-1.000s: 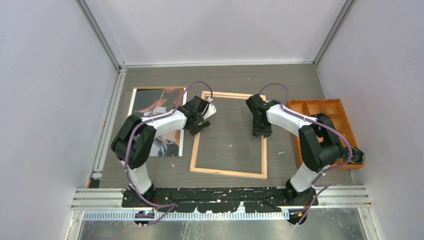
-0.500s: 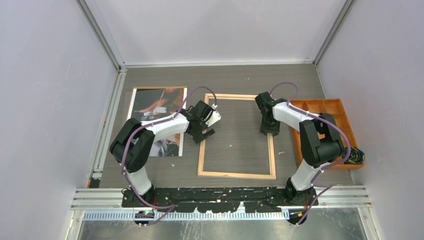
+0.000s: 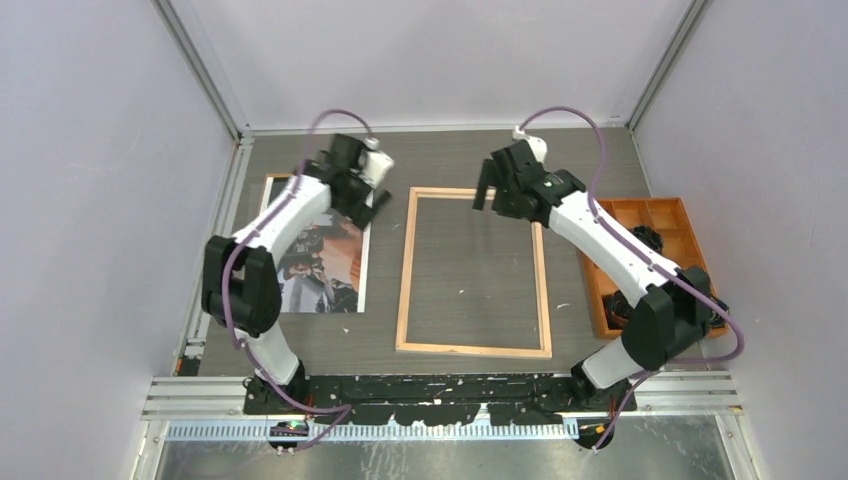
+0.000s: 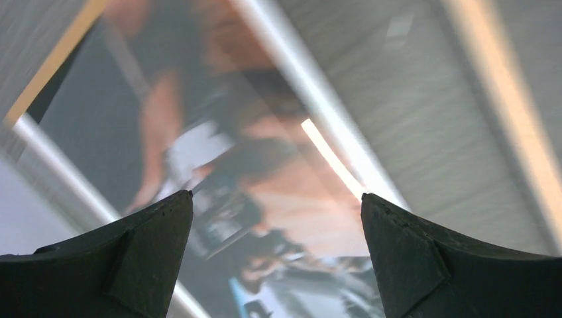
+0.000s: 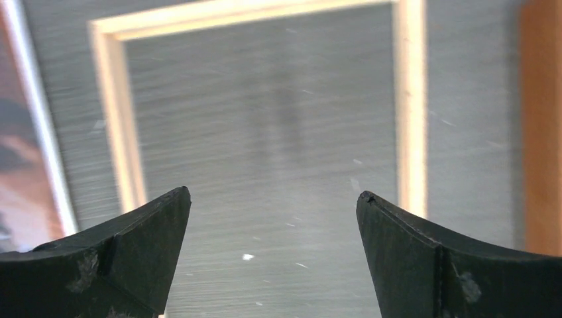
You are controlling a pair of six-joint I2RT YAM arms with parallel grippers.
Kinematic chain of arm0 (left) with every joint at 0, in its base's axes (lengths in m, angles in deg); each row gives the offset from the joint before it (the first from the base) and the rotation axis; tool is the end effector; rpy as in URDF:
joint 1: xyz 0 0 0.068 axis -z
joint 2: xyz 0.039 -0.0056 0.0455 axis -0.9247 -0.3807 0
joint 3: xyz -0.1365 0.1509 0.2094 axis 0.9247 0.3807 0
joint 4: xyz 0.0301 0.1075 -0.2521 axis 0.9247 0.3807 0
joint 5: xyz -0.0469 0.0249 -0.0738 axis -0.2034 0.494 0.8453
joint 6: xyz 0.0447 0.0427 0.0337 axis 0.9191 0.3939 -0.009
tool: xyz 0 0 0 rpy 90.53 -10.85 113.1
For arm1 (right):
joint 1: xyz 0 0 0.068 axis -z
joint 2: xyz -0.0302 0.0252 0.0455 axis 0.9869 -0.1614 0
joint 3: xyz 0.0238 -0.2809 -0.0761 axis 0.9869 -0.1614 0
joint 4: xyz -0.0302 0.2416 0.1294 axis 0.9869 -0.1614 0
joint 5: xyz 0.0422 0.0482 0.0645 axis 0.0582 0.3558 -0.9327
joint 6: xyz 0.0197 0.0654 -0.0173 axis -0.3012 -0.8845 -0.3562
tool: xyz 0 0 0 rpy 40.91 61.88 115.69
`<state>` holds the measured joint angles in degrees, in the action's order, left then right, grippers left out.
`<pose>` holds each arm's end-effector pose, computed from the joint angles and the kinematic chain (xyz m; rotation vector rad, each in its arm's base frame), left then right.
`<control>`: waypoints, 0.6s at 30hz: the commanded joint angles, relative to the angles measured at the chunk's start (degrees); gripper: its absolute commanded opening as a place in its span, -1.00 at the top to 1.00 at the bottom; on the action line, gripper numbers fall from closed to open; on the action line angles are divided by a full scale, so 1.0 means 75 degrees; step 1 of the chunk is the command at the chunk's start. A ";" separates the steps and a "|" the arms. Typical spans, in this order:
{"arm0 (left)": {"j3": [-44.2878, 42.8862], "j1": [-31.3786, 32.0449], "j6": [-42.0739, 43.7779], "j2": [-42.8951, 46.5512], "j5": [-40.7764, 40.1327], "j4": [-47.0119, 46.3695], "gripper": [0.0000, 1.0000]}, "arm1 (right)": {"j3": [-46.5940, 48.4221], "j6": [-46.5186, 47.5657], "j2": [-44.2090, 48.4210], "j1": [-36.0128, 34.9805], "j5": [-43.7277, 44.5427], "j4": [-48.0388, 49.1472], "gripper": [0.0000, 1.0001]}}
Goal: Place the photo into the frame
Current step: Move the photo frame to the center of the board, then pick up the photo frame item at the center of the board.
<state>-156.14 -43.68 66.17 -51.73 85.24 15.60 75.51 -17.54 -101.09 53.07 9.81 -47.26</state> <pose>0.3670 -0.1588 0.2586 0.9346 2.4222 0.0565 0.3134 0.1433 0.3114 0.2585 2.3968 0.0831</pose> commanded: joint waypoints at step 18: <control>0.1823 -0.6712 0.1427 0.1045 -0.0263 -0.0434 -0.86 | 0.3721 -0.2504 -0.5029 -0.3808 -0.3089 0.1956 -0.88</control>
<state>-143.70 -90.65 73.12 -44.08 84.72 17.52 105.72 -29.82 -139.54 25.36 -6.67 -37.40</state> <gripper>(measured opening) 0.952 0.959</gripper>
